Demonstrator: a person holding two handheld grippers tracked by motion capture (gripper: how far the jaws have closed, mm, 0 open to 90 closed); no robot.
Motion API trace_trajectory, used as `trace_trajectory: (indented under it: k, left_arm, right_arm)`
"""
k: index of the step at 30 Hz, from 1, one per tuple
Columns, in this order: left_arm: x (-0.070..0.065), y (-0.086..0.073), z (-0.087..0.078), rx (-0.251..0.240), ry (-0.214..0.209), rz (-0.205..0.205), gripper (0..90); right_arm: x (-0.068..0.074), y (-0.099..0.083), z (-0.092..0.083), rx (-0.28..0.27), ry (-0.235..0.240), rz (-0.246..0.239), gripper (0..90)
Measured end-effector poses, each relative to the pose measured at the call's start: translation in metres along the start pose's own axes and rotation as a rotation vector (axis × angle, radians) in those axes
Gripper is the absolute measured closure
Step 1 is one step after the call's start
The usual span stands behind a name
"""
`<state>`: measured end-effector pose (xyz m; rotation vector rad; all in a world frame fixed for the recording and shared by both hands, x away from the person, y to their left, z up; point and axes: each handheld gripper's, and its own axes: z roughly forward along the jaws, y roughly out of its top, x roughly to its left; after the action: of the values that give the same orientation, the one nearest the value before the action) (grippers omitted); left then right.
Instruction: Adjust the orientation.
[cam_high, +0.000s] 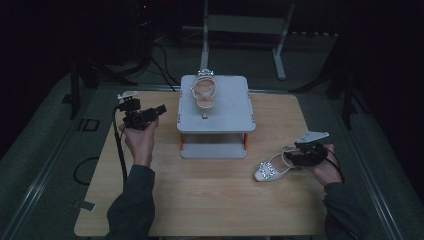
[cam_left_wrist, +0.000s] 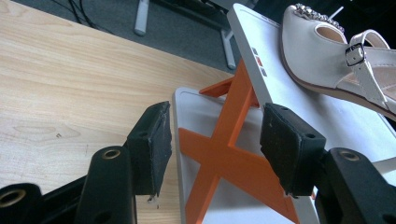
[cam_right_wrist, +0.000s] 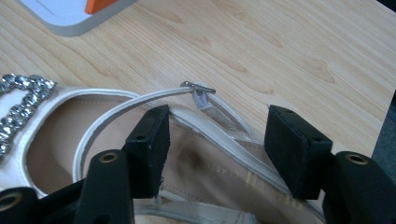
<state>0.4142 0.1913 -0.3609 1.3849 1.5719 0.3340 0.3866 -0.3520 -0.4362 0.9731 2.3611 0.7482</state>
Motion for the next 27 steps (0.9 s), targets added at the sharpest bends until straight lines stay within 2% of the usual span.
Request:
trace_trajectory:
  k: [6,11,16,19,22,24,27]
  left_arm:
    - [-0.001,-0.001,0.002,0.004,-0.001,-0.004,43.6]
    - [-0.001,-0.001,0.002,0.005,-0.002,-0.004,43.6]
    - [0.001,0.000,0.002,0.006,0.001,-0.003,43.6]
    - [0.000,-0.001,0.003,0.007,-0.001,-0.005,43.6]
    - [0.000,-0.001,0.003,0.009,-0.001,-0.004,43.6]
    - [0.000,-0.001,0.004,0.010,0.000,-0.003,43.6]
    - [0.000,-0.002,0.004,0.015,0.001,-0.002,43.6]
  right_arm:
    - [0.003,0.006,0.007,0.047,0.003,-0.066,34.7]
    - [0.007,0.015,0.018,0.081,0.045,-0.128,31.4]
    - [0.006,0.019,0.026,0.097,0.090,-0.173,33.8]
    - [0.005,0.019,0.027,0.106,0.095,-0.187,41.8]
    - [0.005,0.018,0.024,0.102,0.064,-0.195,51.9]
    - [0.006,0.015,0.021,0.096,0.043,-0.179,57.8]
    - [0.002,0.009,0.016,0.086,0.012,-0.130,66.8]
